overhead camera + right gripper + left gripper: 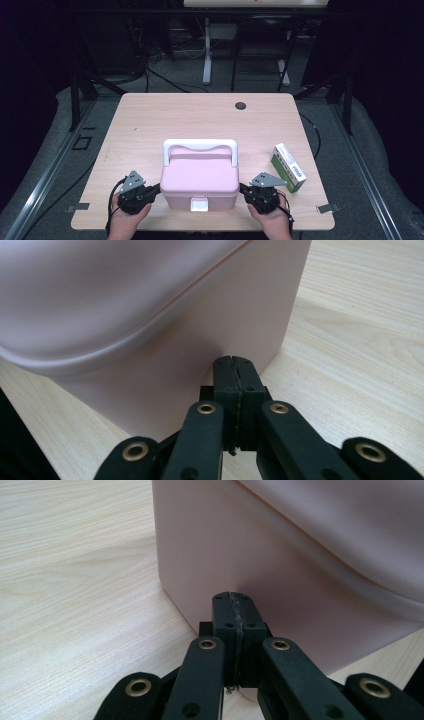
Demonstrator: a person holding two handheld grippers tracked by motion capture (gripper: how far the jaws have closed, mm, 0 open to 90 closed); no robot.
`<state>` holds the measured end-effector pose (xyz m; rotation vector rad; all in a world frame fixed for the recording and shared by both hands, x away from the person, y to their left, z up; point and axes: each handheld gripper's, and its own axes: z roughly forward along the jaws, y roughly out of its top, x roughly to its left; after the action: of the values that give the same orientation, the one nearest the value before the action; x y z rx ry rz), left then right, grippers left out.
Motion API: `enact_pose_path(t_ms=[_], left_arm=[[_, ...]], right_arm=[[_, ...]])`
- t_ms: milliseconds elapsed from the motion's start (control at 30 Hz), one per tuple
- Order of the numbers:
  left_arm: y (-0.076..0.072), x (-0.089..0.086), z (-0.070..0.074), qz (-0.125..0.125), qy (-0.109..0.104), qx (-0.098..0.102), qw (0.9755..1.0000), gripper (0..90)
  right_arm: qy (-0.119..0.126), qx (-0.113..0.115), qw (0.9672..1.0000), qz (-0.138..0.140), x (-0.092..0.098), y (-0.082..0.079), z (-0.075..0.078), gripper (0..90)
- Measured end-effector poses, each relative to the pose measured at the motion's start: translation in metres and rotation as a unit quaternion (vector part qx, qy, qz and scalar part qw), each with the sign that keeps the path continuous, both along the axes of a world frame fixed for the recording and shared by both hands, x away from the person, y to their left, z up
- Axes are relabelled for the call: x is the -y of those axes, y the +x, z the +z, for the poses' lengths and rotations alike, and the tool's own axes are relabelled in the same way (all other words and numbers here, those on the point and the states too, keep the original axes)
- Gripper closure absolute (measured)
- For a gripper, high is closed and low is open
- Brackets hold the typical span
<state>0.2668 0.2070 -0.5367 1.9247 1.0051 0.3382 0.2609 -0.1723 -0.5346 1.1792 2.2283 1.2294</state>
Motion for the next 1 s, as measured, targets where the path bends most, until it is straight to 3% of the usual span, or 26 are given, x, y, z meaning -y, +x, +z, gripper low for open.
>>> enact_pose_path(t_ms=[600, 733, 767, 1000], left_arm=[[-0.006, 0.003, 0.002, -0.017, 0.003, -0.01, 0.9998, 90.0], [-0.003, 0.0, 0.002, -0.019, -0.009, -0.013, 0.9997, 90.0], [-0.003, 0.0, 0.003, -0.017, -0.021, -0.013, 0.9996, 90.0], [0.004, -0.015, 0.011, 0.003, -0.037, -0.014, 0.9992, 83.5]], right_arm=[[-0.006, -0.011, 0.9999, -0.011, 0.004, -0.008, 0.003, 90.0], [-0.01, -0.007, 0.9999, -0.011, 0.004, -0.008, 0.004, 87.4], [-0.013, -0.005, 0.9998, -0.013, 0.005, -0.008, 0.004, 85.9], [0.009, -0.001, 0.9997, -0.024, 0.019, -0.004, 0.01, 82.2]])
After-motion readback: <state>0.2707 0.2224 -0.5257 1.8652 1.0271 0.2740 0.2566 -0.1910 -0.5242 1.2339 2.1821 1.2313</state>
